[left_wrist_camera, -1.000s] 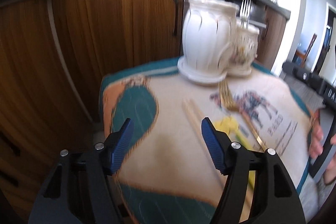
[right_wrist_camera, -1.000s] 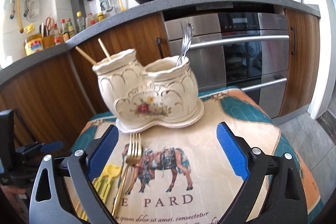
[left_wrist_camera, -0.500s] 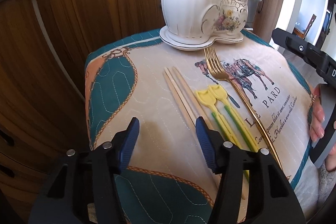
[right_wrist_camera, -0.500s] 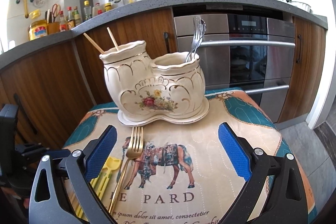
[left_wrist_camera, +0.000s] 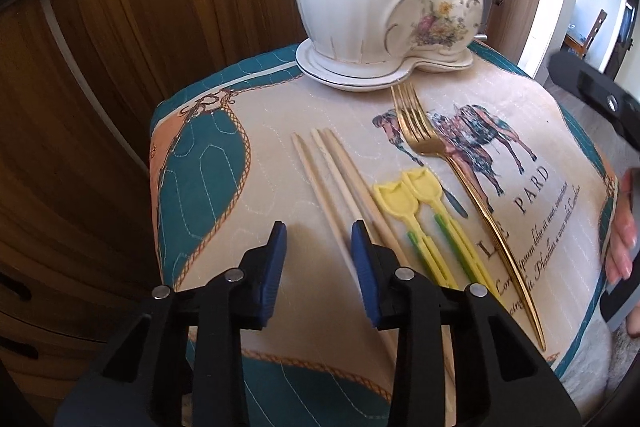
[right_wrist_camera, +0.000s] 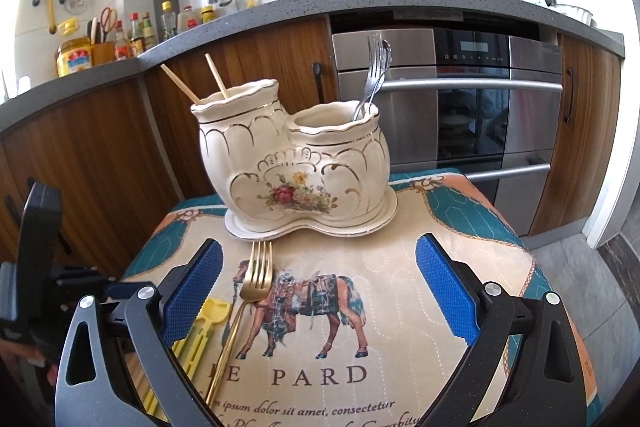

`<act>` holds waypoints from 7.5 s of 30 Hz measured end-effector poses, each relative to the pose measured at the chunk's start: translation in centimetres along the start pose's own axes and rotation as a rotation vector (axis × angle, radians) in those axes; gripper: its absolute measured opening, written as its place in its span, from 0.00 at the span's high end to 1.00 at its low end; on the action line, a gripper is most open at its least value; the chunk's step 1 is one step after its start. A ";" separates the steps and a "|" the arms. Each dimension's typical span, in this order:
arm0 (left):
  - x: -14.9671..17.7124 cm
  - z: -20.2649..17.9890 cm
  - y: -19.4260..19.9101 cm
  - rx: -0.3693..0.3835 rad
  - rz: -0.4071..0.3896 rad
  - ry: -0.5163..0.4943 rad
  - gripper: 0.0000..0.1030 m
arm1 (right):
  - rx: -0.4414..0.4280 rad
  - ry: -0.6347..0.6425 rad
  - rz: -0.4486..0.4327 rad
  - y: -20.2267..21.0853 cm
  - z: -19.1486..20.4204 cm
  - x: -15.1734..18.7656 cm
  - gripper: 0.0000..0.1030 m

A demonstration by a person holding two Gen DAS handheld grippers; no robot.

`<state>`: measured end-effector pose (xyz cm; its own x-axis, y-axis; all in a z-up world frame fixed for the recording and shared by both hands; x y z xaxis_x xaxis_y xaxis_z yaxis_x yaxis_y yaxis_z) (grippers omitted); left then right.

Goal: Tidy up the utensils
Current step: 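Move both open tools back over the remaining utensils, then grasp a wooden chopstick with the left tool while the right tool grasps the gold fork, then lift the chopstick with the left tool while the right tool carries the gold fork toward the cups, then lower chopstick into taller cup with left tool while right tool drops gold fork in shorter cup, then move both open tools back over the remaining utensils on the mat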

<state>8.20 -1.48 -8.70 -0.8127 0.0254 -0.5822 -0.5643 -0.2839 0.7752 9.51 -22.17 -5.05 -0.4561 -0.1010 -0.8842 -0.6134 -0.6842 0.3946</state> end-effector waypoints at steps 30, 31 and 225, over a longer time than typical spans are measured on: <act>0.4 1.8 -0.5 0.114 -0.035 -0.011 0.94 | -0.063 0.039 0.462 -6.7 4.4 3.8 0.65; 0.5 1.6 -0.5 0.115 -0.039 -0.014 0.94 | -0.068 0.034 0.481 -6.9 4.5 3.9 0.70; 1.0 4.1 4.0 0.006 -0.255 0.147 0.06 | 0.011 -0.048 0.045 -0.5 0.5 0.7 0.05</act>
<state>4.57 1.37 -5.19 -0.6151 -0.0446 -0.7872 -0.7485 -0.2807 0.6007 9.17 -21.55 -5.71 -0.5138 -0.0966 -0.8525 -0.5984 -0.6716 0.4368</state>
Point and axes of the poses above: each gripper's, at about its wrist camera, not at the fingertips, and y roughly against the way its jaws point, z to its left, x to its underside, the point moved 3 cm from there along -y, roughly the way its jaws point, and after that the axes turned 15 degrees about -x, right-handed, at the moved point
